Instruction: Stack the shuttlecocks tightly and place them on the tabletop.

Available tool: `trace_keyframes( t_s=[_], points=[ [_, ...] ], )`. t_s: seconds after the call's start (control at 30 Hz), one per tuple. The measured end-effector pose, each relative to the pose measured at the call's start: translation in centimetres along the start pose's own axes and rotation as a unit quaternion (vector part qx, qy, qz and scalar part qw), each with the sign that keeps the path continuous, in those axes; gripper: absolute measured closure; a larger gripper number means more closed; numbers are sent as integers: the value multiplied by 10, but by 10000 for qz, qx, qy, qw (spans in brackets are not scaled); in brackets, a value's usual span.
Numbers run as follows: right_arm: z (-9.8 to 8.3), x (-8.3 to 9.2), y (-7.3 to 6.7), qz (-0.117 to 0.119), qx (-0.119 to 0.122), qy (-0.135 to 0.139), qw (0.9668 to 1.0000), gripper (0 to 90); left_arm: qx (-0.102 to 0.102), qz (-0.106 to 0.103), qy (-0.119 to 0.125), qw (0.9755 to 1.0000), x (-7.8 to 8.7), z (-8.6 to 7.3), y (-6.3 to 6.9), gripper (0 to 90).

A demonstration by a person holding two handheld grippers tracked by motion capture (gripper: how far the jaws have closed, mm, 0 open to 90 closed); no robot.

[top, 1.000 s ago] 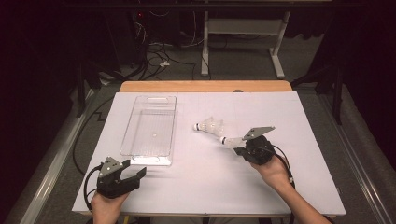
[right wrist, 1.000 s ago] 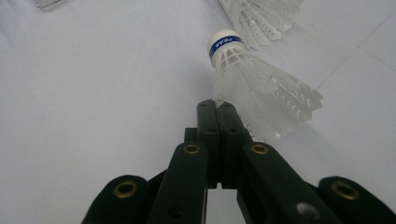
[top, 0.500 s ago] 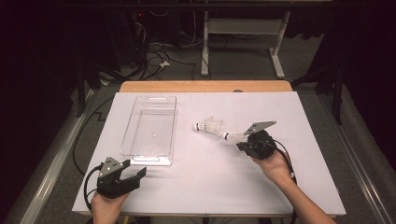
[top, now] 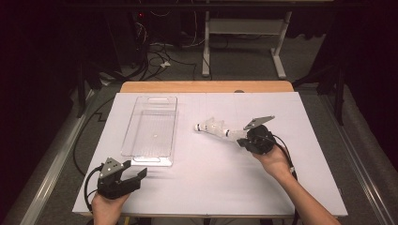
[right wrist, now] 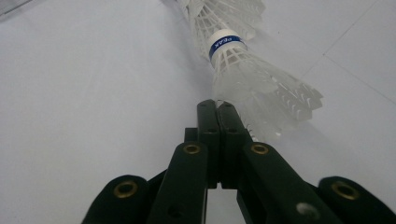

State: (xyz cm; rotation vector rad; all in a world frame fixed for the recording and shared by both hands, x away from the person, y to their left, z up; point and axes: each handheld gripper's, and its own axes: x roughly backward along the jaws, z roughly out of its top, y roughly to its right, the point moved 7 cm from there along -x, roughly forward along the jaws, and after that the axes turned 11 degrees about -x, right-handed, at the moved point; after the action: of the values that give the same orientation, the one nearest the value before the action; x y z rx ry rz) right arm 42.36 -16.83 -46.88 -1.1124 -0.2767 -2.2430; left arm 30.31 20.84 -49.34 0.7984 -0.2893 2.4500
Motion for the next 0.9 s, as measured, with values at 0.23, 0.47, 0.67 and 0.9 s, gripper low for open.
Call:
trace_keyframes(
  t_s=[0.23, 0.47, 0.67, 0.9],
  points=[
    [4, -3, 0, 26, -4, -32, 10000, 900, -8, 6, -1, 10000, 0, 0, 0, 313],
    [9, -7, 1, 26, 5, -51, 10000, 900, -2, -2, 0, 10000, 0, 0, 0, 313],
    [15, -9, 0, 27, 37, -59, 10000, 900, 11, -3, 9, 10000, 0, 0, 0, 313],
    [20, -13, -2, 46, 38, -87, 9999, 900, 12, -10, 16, 10000, 0, 0, 0, 313]
  ],
)
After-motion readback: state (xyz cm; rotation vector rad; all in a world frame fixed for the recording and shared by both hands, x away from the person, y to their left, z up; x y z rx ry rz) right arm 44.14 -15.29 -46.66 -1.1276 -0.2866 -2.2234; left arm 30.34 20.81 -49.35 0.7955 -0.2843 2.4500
